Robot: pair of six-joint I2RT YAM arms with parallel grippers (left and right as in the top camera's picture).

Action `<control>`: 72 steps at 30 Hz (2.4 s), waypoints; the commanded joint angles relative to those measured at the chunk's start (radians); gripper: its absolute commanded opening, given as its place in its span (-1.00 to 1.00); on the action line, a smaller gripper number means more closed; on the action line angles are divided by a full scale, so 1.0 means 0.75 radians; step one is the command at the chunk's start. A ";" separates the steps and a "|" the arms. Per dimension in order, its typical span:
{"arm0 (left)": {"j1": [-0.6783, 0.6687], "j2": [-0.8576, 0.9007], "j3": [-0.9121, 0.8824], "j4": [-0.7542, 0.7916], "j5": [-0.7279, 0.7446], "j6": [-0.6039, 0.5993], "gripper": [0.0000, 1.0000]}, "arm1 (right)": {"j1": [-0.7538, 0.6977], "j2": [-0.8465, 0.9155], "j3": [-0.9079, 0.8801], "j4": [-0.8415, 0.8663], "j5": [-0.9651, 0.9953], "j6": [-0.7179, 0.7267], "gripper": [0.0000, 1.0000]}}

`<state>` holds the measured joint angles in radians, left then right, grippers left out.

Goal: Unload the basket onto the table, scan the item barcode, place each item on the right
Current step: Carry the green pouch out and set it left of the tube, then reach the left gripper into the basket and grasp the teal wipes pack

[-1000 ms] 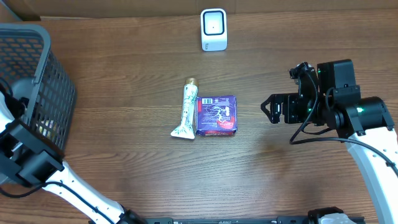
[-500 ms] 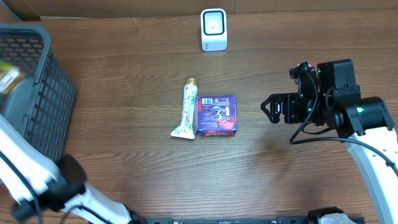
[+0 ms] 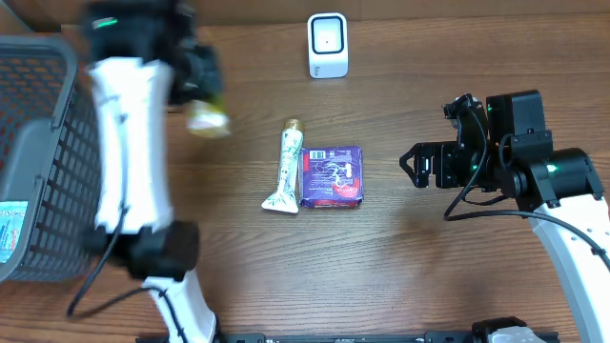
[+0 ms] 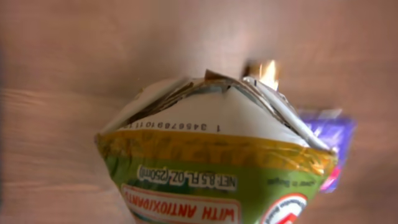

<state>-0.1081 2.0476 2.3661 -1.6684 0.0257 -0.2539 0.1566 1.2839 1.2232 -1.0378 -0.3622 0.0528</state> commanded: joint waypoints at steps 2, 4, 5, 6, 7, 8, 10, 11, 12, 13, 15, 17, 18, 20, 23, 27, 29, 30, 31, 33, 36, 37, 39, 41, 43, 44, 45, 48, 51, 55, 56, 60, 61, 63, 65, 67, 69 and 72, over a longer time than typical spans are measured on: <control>-0.117 0.120 -0.188 0.089 -0.090 0.005 -0.92 | -0.009 0.001 0.006 0.009 -0.007 0.000 1.00; -0.152 0.187 -0.260 0.153 -0.099 0.005 -0.92 | -0.009 0.003 0.006 0.010 -0.007 0.000 1.00; -0.164 0.221 -0.290 0.178 -0.096 0.004 -0.91 | -0.009 0.004 0.006 0.010 -0.007 -0.001 1.00; -0.174 0.251 -0.312 0.195 -0.091 0.004 -0.91 | -0.009 0.005 0.006 0.010 -0.007 -0.001 1.00; -0.185 0.283 -0.330 0.202 -0.088 0.005 -0.91 | -0.009 0.005 0.006 0.010 -0.007 -0.001 1.00; -0.193 0.313 -0.340 0.204 -0.088 0.004 -0.92 | -0.009 0.005 0.006 0.010 -0.007 -0.001 1.00; -0.208 0.366 -0.342 0.203 -0.091 0.005 -0.91 | -0.009 0.005 0.006 0.010 -0.007 -0.001 1.00; -0.215 0.382 -0.342 0.204 -0.098 0.005 -0.91 | -0.009 0.005 0.006 0.011 -0.007 0.000 1.00; -0.220 0.403 -0.342 0.209 -0.111 0.005 -0.92 | -0.009 0.005 0.006 0.014 -0.007 0.000 1.00; -0.223 0.409 -0.342 0.213 -0.120 0.005 -0.91 | -0.009 0.005 0.006 0.017 -0.007 -0.001 1.00; -0.227 0.418 -0.342 0.233 -0.124 0.006 -0.55 | -0.009 0.005 0.006 0.023 -0.007 0.000 1.00; -0.227 0.418 -0.342 0.248 -0.123 0.010 0.14 | -0.009 0.005 0.006 0.027 -0.007 0.000 1.00; -0.227 0.418 -0.342 0.246 -0.123 0.011 0.15 | -0.009 0.005 0.006 0.027 -0.007 0.000 1.00; -0.225 0.416 -0.330 0.204 -0.111 0.021 0.13 | -0.009 0.005 0.006 0.029 -0.007 0.000 1.00; -0.224 0.416 -0.252 0.098 -0.104 0.020 0.02 | -0.009 0.005 0.006 0.031 -0.007 0.000 1.00; -0.219 0.385 -0.033 -0.031 -0.108 0.020 -0.02 | -0.009 0.005 0.006 0.034 -0.007 0.000 1.00; -0.211 0.325 0.073 -0.029 -0.097 0.021 0.01 | -0.009 0.005 0.006 0.034 -0.007 0.000 1.00; -0.203 0.284 0.120 -0.029 -0.098 0.013 0.04 | -0.009 0.005 0.006 0.034 -0.007 0.001 1.00; -0.194 0.239 0.165 -0.029 -0.100 0.005 0.04 | -0.009 0.005 0.006 0.034 -0.007 0.001 1.00; -0.163 0.146 0.231 -0.029 -0.128 -0.012 0.07 | -0.009 0.005 0.006 0.032 -0.007 0.001 1.00; -0.073 -0.018 0.255 -0.028 -0.254 -0.087 0.12 | -0.009 0.005 0.006 0.034 -0.007 0.001 1.00; -0.033 -0.066 0.255 -0.028 -0.283 -0.099 0.13 | -0.009 0.005 0.006 0.034 -0.007 0.001 1.00; 0.089 -0.162 0.255 -0.028 -0.299 -0.124 0.16 | -0.009 0.005 0.006 0.034 -0.007 0.001 1.00; 0.247 -0.235 0.255 -0.028 -0.276 -0.159 0.17 | -0.009 0.005 0.006 0.034 -0.007 0.001 1.00; 0.456 -0.289 0.252 -0.028 -0.188 -0.172 0.18 | -0.009 0.005 0.006 0.033 -0.008 0.001 1.00; 0.539 -0.301 0.251 -0.028 -0.142 -0.171 0.18 | -0.009 0.005 0.006 0.033 -0.007 0.001 1.00; 0.647 -0.308 0.250 -0.028 -0.085 -0.171 0.18 | -0.009 0.005 0.006 0.033 -0.007 0.001 1.00; 0.911 -0.307 0.212 -0.028 0.006 -0.171 0.18 | -0.009 0.005 0.006 0.034 -0.007 0.000 1.00; 1.112 -0.306 0.087 -0.026 -0.003 -0.172 0.18 | -0.009 0.005 0.006 0.034 -0.007 0.000 1.00; 1.272 -0.305 -0.160 0.096 -0.018 -0.181 0.18 | -0.009 0.005 -0.007 0.047 -0.007 0.000 1.00; 1.297 -0.304 -0.229 0.161 -0.018 -0.181 0.19 | -0.009 0.005 -0.018 0.058 -0.007 0.000 1.00; 1.343 -0.298 -0.453 0.454 -0.020 -0.180 0.56 | -0.009 0.012 -0.054 0.089 -0.007 0.000 1.00; 1.343 -0.291 -0.495 0.520 -0.028 -0.180 0.70 | -0.009 0.019 -0.055 0.086 -0.007 0.000 1.00; 1.343 -0.275 -0.566 0.629 -0.055 -0.180 0.92 | -0.009 0.039 -0.055 0.082 -0.007 0.000 1.00; 1.342 -0.251 -0.621 0.713 -0.079 -0.179 1.00 | -0.009 0.058 -0.055 0.083 -0.007 0.000 1.00; 1.342 -0.220 -0.675 0.788 -0.080 -0.101 0.99 | -0.009 0.079 -0.055 0.084 -0.007 0.000 1.00; 1.343 -0.191 -0.707 0.824 -0.105 -0.024 1.00 | -0.009 0.094 -0.055 0.085 -0.007 0.000 1.00; 1.343 -0.131 -0.735 0.865 -0.128 0.035 0.99 | -0.009 0.116 -0.055 0.083 -0.007 0.000 1.00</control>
<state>0.8986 1.9007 1.8389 -1.0386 -0.0383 -0.3130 0.1566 1.3624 1.1877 -0.9802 -0.3622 0.0528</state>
